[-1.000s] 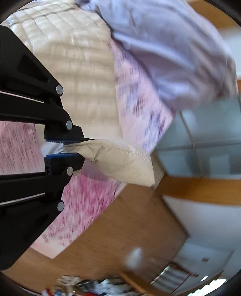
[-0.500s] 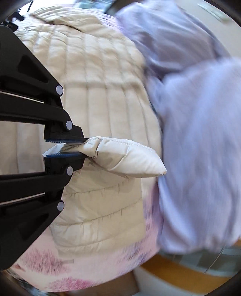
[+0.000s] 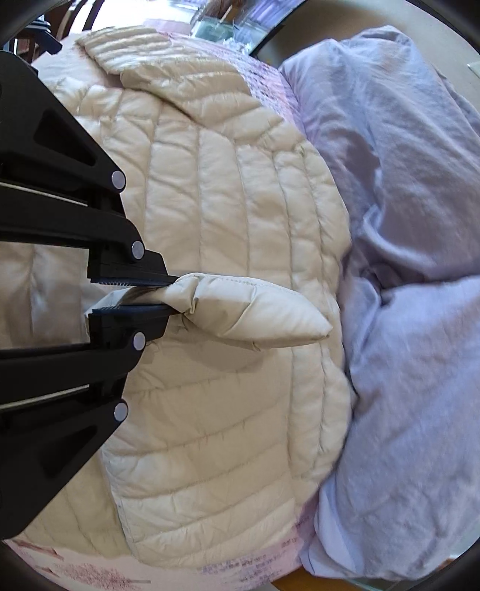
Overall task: Fold large clothes
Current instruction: 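Carry the sleeve across the jacket body with the right gripper and release, then move the left gripper to the other sleeve cuff and close it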
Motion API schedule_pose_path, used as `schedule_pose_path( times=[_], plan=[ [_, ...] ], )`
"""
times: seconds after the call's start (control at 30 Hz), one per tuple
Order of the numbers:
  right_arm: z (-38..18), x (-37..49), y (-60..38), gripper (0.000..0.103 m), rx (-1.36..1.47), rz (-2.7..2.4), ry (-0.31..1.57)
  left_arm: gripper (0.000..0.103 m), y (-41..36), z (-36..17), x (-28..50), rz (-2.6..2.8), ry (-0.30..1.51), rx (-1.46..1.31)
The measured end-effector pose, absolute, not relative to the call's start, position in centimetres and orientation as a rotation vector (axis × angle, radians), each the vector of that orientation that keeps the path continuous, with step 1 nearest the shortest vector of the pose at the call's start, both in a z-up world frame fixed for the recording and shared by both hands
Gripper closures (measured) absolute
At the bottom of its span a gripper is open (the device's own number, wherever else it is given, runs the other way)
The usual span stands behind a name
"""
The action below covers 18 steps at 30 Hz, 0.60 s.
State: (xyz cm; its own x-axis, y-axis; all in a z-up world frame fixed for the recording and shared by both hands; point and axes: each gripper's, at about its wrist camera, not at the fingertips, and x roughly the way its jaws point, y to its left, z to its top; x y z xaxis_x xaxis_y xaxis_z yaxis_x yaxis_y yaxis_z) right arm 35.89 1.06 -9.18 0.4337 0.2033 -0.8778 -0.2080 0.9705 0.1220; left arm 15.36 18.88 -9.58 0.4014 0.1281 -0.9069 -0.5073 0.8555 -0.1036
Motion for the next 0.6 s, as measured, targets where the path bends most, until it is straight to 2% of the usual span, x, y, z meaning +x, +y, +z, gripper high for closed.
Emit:
schedule_pose_path(
  times=[0.1, 0.17, 0.23, 0.27, 0.4, 0.6],
  plan=[
    [-9.9, 35.6, 2.7, 0.092, 0.007, 0.335, 1.133, 0.002, 19.3, -9.5, 15.4, 0.419, 1.086, -0.388],
    [-9.5, 35.4, 2.8, 0.081, 0.025, 0.365, 1.136, 0.002, 19.6, -9.6, 15.5, 0.427, 1.089, -0.378],
    [-8.3, 35.4, 2.1, 0.057, 0.065, 0.370, 1.096, 0.002, 19.9, -9.7, 15.6, 0.430, 1.090, -0.379],
    [-7.6, 35.4, 1.5, 0.055, 0.081, 0.358, 1.065, 0.002, 20.0, -9.8, 15.6, 0.433, 1.090, -0.380],
    [-6.8, 36.5, -1.4, 0.054, 0.109, 0.230, 0.993, 0.002, 20.8, -10.0, 15.7, 0.452, 1.094, -0.382],
    [-10.9, 37.7, -1.9, 0.054, 0.016, 0.102, 1.100, 0.002, 21.6, -10.3, 15.6, 0.473, 1.099, -0.378]
  ],
)
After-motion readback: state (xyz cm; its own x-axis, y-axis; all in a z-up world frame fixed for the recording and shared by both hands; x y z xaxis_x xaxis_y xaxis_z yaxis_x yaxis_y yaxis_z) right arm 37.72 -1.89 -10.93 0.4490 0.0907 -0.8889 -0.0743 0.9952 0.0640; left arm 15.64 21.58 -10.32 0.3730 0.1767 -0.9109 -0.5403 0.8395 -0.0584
